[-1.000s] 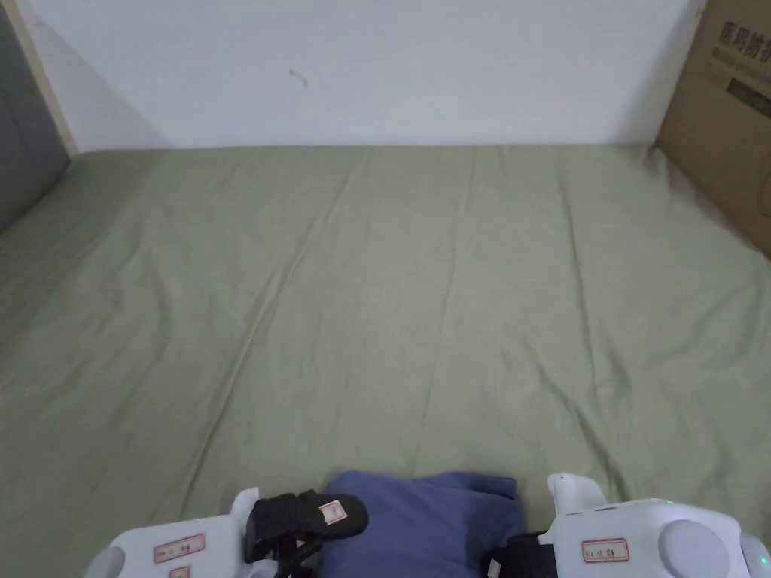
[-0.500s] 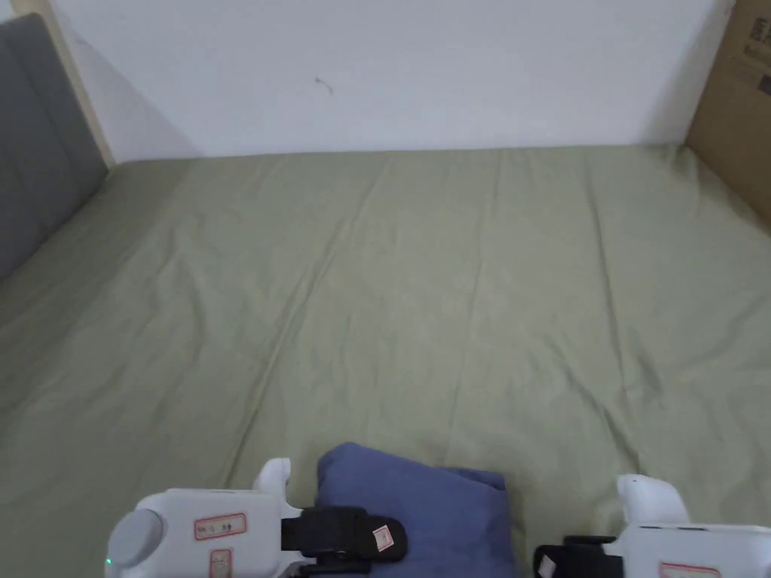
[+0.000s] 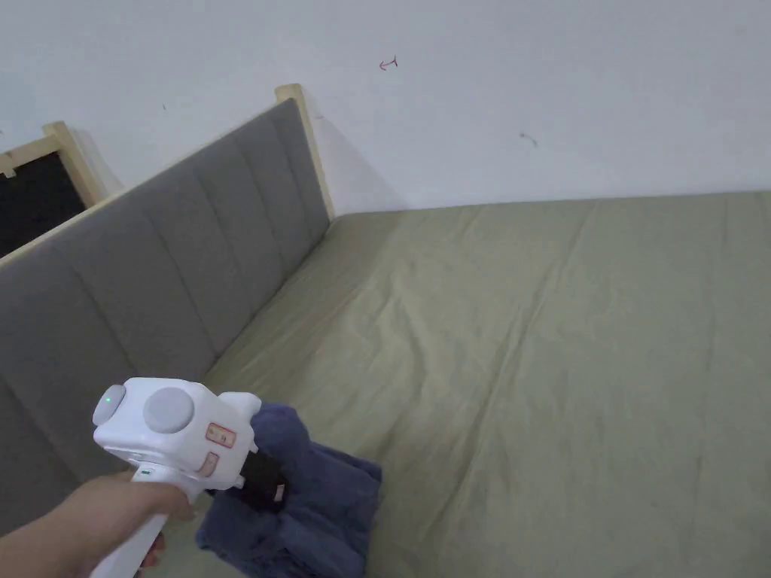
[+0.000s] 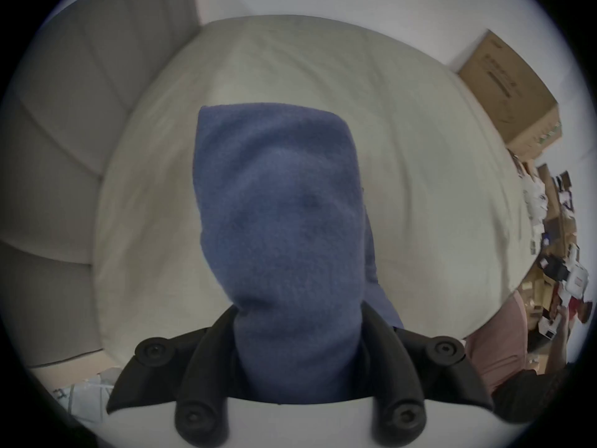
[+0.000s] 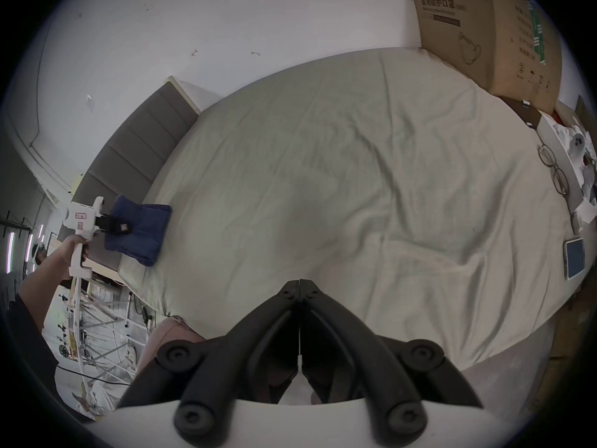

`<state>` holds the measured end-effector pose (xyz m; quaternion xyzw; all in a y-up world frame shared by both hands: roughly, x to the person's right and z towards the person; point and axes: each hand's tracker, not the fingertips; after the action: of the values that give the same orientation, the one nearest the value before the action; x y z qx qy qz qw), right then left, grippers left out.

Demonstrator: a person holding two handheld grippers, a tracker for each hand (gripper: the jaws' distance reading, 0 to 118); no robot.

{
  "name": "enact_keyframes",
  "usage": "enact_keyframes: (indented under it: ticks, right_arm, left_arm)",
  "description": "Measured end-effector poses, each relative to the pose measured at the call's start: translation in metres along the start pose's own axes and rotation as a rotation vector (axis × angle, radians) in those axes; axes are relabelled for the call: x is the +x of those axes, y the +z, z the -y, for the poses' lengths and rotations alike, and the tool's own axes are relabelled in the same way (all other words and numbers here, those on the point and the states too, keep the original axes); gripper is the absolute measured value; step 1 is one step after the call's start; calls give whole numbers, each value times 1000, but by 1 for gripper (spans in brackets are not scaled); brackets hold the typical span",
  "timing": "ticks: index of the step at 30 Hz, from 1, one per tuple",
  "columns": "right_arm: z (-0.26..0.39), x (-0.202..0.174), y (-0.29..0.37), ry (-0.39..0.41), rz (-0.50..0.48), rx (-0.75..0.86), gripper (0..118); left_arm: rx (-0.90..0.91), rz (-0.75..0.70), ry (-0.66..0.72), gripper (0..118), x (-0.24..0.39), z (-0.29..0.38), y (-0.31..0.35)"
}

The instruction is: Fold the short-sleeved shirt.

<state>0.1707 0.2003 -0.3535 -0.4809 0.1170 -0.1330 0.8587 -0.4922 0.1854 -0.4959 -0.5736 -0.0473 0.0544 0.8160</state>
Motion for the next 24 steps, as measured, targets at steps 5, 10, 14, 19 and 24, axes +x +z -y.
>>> enact_keyframes:
  ticks: [5, 10, 14, 19, 24]
  right_arm:
    - [0, -6, 5, 6, 22, -3, 0]
    - [-6, -18, 11, -12, -5, 9, 0]
    - [-15, -31, 14, 10, -40, 23, 0]
    - [-17, -38, 16, 53, -48, 43, 0]
    - [-16, -31, 20, 36, -53, 41, 0]
  left_arm:
    - [-12, -40, 25, 27, -46, -5, 16]
    - [91, -145, 15, 118, -52, 10, 39]
    - [116, -160, 55, 118, -50, 17, 59]
    - [120, -23, 16, 118, -1, 28, 54]
    - [91, 145, -117, 5, 59, 43, 33]
